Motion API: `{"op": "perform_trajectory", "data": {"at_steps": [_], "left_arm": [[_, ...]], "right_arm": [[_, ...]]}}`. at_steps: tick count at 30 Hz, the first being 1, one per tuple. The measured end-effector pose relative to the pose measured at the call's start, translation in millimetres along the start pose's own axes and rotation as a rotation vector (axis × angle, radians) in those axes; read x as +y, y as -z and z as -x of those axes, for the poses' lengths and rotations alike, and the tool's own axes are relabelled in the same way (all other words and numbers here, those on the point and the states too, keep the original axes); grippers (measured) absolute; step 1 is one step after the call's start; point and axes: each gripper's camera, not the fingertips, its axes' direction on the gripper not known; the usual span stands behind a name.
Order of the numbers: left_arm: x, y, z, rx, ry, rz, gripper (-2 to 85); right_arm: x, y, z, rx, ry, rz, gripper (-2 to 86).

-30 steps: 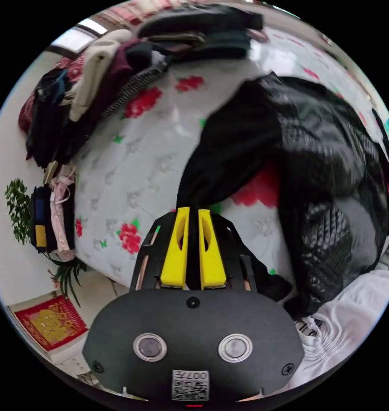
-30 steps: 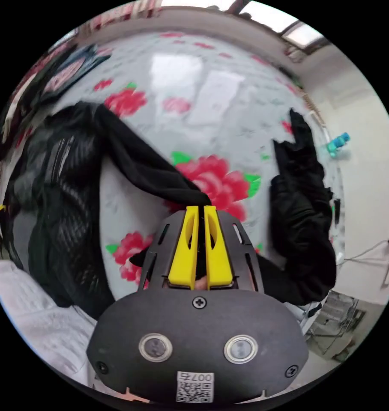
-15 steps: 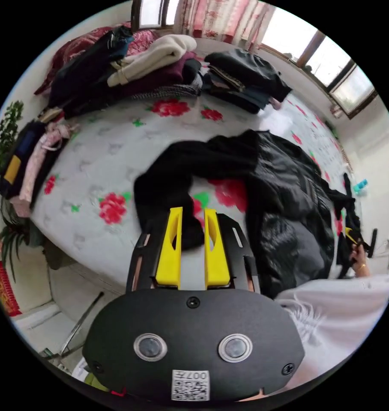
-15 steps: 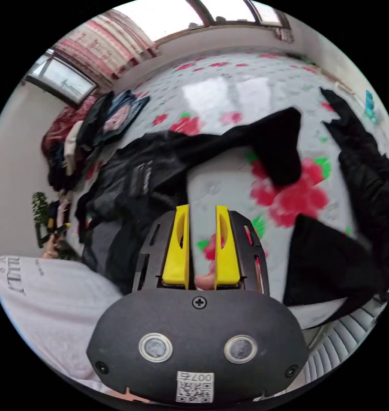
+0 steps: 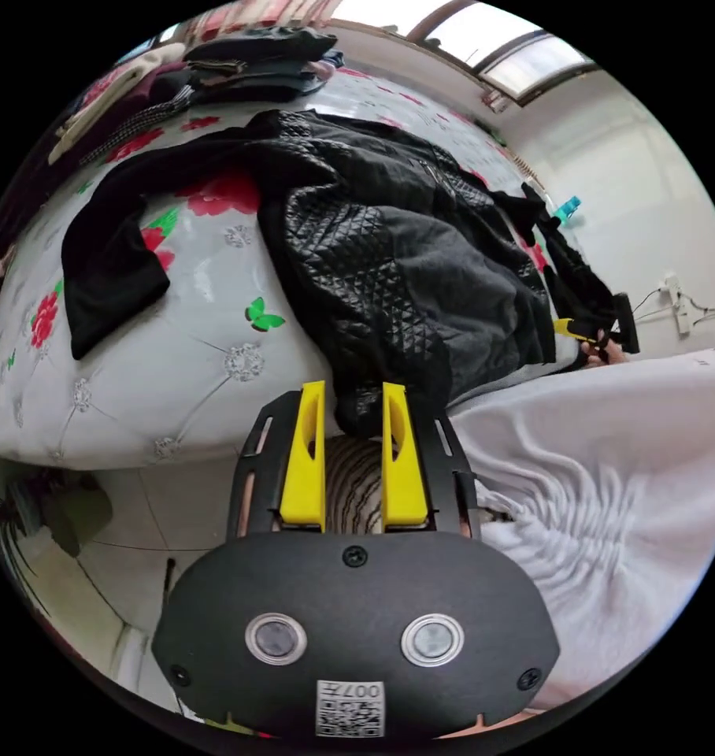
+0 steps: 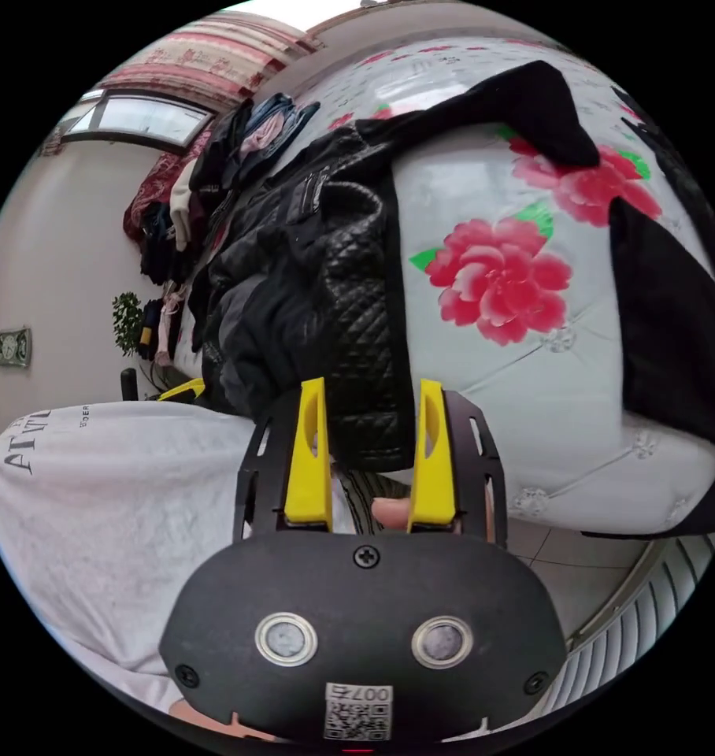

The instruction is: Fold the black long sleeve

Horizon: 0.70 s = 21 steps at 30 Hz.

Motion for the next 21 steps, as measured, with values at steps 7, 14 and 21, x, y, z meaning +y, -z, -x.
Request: {"op": "perform_trajectory", "data": {"at_steps": [7, 14, 21], "left_arm": [[3.8, 56.2, 16.0, 0.061, 0.001, -0.141, -0.1], [74.6, 8.4, 105.7, 0.276, 0.367, -0.066, 2.0], [87.2, -1.6, 94.7, 0.207, 0.257, -0.050, 10.9]], "right_arm": [[6.4, 64.4, 37.8, 0.089, 0.168, -0.150, 1.2], [55.5, 22.2, -22.0, 0.184, -0.118, 0.049, 3.1], [72.2, 14.7, -14.5, 0.012, -0.157, -0.031, 10.3]]}}
